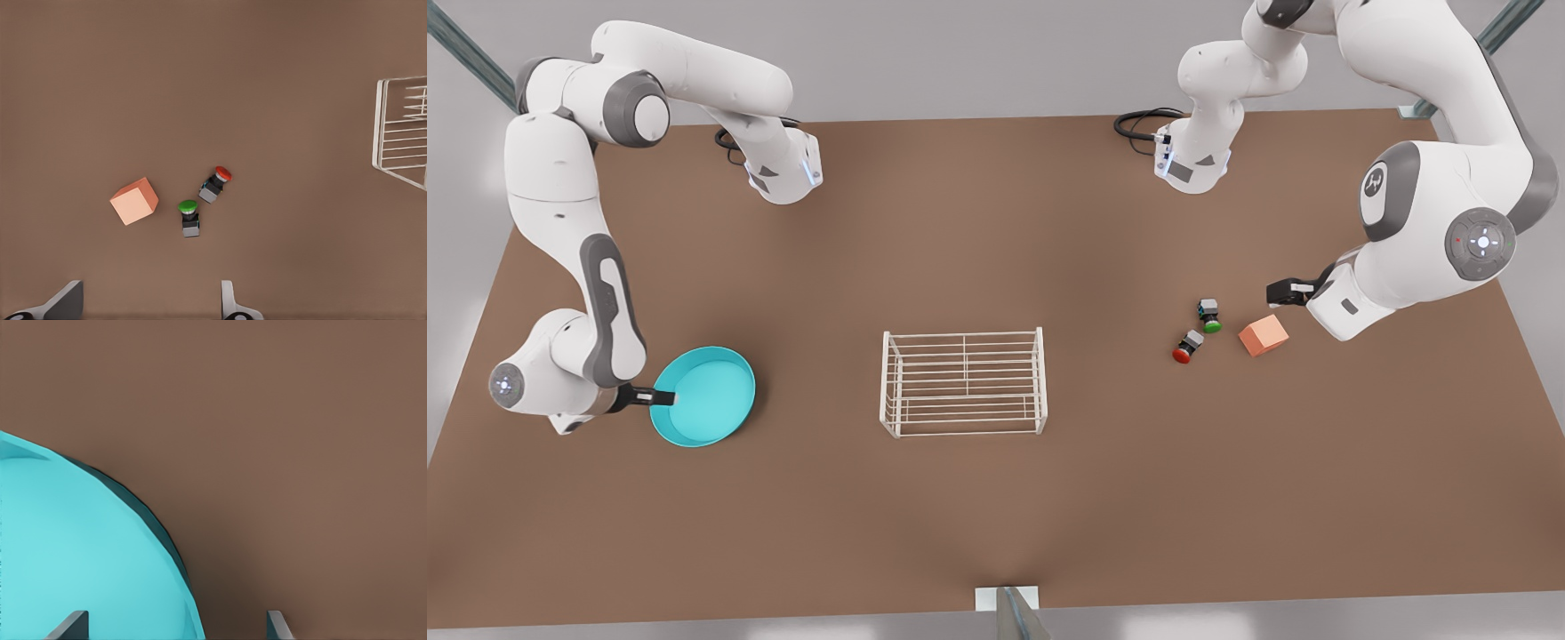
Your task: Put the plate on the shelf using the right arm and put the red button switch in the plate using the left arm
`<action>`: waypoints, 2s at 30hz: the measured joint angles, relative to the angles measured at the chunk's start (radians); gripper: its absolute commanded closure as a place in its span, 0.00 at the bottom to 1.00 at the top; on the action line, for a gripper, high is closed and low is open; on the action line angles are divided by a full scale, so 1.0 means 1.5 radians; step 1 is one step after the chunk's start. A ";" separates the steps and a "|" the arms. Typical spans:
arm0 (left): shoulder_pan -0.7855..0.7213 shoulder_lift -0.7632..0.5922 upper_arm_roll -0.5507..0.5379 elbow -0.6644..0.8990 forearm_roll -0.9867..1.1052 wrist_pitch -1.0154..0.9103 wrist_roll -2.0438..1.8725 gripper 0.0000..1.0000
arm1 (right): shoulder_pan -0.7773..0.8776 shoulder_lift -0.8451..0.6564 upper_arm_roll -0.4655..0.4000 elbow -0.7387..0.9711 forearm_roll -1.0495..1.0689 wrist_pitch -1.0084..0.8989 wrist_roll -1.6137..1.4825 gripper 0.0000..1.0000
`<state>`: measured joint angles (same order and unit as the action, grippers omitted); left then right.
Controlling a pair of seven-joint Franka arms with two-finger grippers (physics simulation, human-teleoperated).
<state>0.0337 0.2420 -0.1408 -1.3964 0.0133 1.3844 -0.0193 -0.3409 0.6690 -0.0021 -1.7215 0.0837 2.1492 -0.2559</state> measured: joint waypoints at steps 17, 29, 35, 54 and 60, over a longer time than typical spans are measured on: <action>0.001 0.004 -0.001 -0.003 0.000 -0.001 0.002 0.00 | 0.000 -0.002 0.001 0.015 0.022 0.003 -0.029 0.79; 0.001 0.006 -0.001 -0.003 0.000 0.000 0.002 0.00 | 0.004 -0.002 0.042 0.125 0.120 -0.088 -0.052 0.79; 0.001 0.006 -0.001 -0.003 0.001 0.000 0.002 0.00 | 0.006 -0.001 0.115 0.193 0.207 -0.157 -0.059 0.79; 0.004 -0.012 -0.001 -0.018 -0.026 0.008 0.003 0.00 | 0.244 0.031 0.236 0.301 0.206 -0.169 -0.009 0.79; -0.012 -0.012 0.011 -0.042 -0.028 0.030 0.003 0.00 | 0.305 0.041 0.236 0.290 0.136 -0.138 0.009 0.79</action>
<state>0.0160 0.2237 -0.1244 -1.4592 -0.0281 1.4295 -0.0151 0.1161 0.7300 0.3524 -1.2870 0.2873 1.9423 -0.2421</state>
